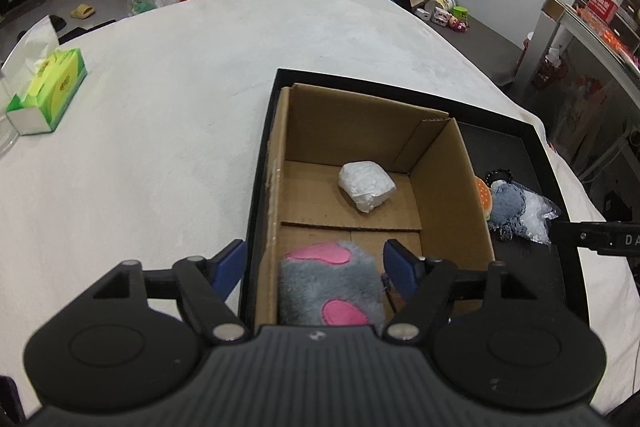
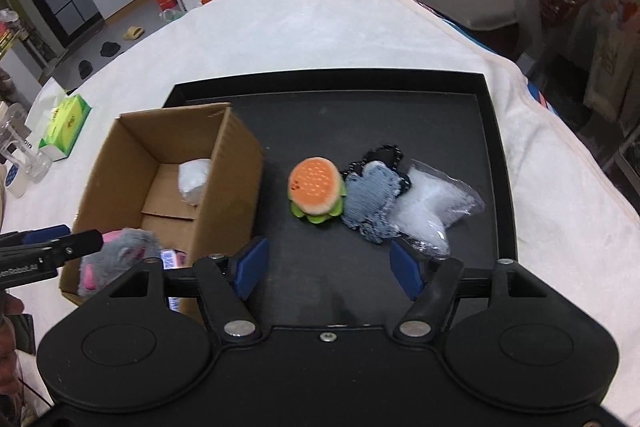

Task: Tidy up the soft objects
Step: 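Withdraw the open right gripper from the box, then move the right gripper to the clear bag of white filling and grasp it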

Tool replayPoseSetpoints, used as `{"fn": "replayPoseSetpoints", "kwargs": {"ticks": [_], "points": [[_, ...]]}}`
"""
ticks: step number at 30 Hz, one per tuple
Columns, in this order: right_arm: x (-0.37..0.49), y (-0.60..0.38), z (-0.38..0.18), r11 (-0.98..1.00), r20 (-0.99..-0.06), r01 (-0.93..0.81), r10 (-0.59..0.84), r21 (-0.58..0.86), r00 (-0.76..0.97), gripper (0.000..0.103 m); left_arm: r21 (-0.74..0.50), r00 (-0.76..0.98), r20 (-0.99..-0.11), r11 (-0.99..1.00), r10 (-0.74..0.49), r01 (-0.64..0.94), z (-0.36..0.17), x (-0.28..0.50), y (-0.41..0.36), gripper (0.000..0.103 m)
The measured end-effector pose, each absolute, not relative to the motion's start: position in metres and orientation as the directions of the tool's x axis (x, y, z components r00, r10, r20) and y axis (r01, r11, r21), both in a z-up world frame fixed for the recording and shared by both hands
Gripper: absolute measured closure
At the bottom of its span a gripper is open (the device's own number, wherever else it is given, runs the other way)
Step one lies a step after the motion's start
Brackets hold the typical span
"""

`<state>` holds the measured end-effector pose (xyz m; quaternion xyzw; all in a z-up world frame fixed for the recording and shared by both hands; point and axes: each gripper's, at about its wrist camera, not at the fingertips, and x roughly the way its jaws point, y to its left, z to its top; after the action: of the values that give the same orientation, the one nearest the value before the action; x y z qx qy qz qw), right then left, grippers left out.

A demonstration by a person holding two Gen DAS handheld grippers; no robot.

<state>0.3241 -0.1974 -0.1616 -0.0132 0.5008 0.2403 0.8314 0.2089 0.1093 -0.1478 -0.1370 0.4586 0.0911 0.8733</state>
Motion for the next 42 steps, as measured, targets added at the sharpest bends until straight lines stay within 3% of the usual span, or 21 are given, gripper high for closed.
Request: {"fn": "replayPoseSetpoints", "kwargs": {"ticks": [37, 42], "points": [[0.398, -0.242, -0.249, 0.938, -0.858, -0.199, 0.34, 0.283, 0.386, 0.037, -0.035, 0.491, -0.863, 0.955, 0.12, -0.296, -0.151, 0.246, 0.093, 0.022], [0.395, -0.235, -0.256, 0.933, -0.864, -0.211, 0.352, 0.293, 0.359, 0.046, -0.039, 0.499, -0.857, 0.953, 0.123, -0.302, -0.149, 0.243, 0.097, 0.022]]}}
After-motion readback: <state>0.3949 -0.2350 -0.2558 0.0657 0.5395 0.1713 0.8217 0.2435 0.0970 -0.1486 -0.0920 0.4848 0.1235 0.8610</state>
